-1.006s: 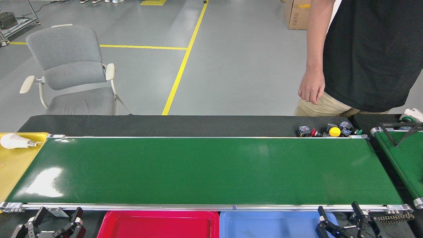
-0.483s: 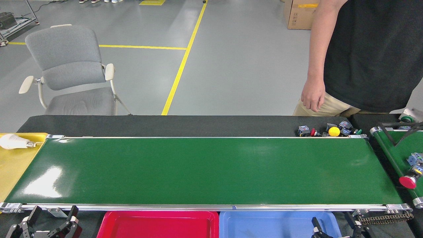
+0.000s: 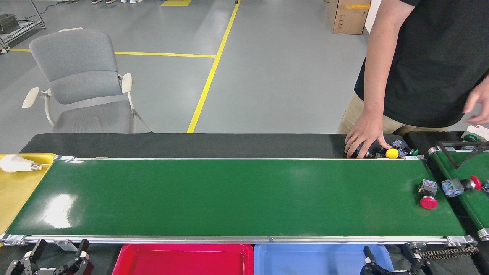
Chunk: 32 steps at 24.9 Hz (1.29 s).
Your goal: Pick switch part from conveyor to tray
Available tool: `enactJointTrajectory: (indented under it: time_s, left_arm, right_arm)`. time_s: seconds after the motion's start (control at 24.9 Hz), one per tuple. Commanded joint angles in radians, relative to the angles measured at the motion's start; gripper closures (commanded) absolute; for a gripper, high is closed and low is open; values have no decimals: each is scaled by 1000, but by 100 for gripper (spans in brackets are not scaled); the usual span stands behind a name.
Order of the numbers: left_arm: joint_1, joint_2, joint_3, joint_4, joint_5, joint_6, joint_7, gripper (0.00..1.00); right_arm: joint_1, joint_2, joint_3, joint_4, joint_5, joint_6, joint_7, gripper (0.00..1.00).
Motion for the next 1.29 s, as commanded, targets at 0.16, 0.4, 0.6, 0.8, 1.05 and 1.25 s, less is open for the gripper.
enactJointTrajectory:
  time_s: [0.16, 0.4, 0.6, 0.8, 1.05, 1.25]
  left_arm:
    - [1, 4, 13, -10, 0, -1, 9, 0]
    - [3, 4, 13, -9, 1, -1, 9, 0]
    - [4, 6, 10, -12, 1, -6, 9, 0]
    - [-2, 10, 2, -10, 0, -4, 9, 0]
    - [-10, 12, 1, -9, -2, -6, 9, 0]
    - [-11, 12, -1, -9, -3, -6, 9, 0]
  right_arm:
    - [-133, -60, -29, 54, -68, 42, 85, 1]
    - [-206, -72, -29, 122, -63, 42, 105, 1]
    - [-283, -80, -24, 209, -54, 43, 108, 1]
    - [-343, -82, -17, 278, -31, 45, 108, 1]
    - [-383, -80, 26, 353, -23, 45, 106, 1]
    - [-436, -83, 46, 398, -23, 89, 105, 1]
